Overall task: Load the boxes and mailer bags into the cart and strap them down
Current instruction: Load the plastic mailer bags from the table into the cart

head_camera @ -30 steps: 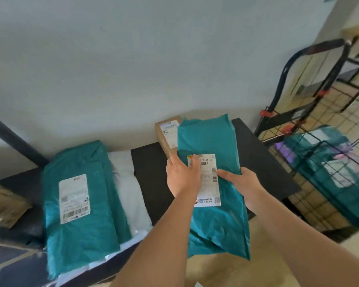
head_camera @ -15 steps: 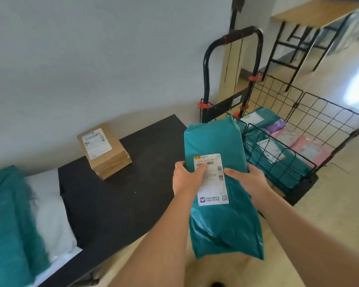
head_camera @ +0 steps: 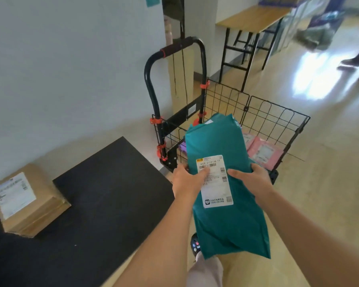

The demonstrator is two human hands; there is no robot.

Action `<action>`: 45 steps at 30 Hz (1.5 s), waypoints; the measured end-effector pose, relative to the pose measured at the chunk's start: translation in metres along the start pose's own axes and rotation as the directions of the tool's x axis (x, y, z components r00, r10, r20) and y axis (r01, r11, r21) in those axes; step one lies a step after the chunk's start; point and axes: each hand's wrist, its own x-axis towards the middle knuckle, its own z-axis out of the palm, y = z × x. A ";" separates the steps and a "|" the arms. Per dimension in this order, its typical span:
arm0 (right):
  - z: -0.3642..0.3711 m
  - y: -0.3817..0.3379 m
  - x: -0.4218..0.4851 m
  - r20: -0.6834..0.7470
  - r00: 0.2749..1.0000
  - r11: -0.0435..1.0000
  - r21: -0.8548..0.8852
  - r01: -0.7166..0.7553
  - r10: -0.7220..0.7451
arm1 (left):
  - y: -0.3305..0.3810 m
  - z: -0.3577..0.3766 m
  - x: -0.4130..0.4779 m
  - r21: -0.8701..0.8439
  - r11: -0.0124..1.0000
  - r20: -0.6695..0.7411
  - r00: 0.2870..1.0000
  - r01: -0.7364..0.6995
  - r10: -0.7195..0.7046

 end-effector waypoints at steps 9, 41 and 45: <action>-0.027 -0.072 0.118 -0.049 0.999 0.995 -0.100 0.011 -0.016 | 0.072 0.072 0.099 -0.083 0.996 0.067 0.998 -0.010 0.016; -0.027 -0.026 0.403 0.330 0.877 0.499 -0.857 0.125 0.348 | 0.064 0.250 0.247 0.191 0.603 0.104 0.595 0.775 -0.797; -0.020 0.000 0.413 0.402 0.819 0.452 -0.869 0.200 0.410 | 0.047 0.262 0.236 0.221 0.535 0.038 0.541 0.815 -0.840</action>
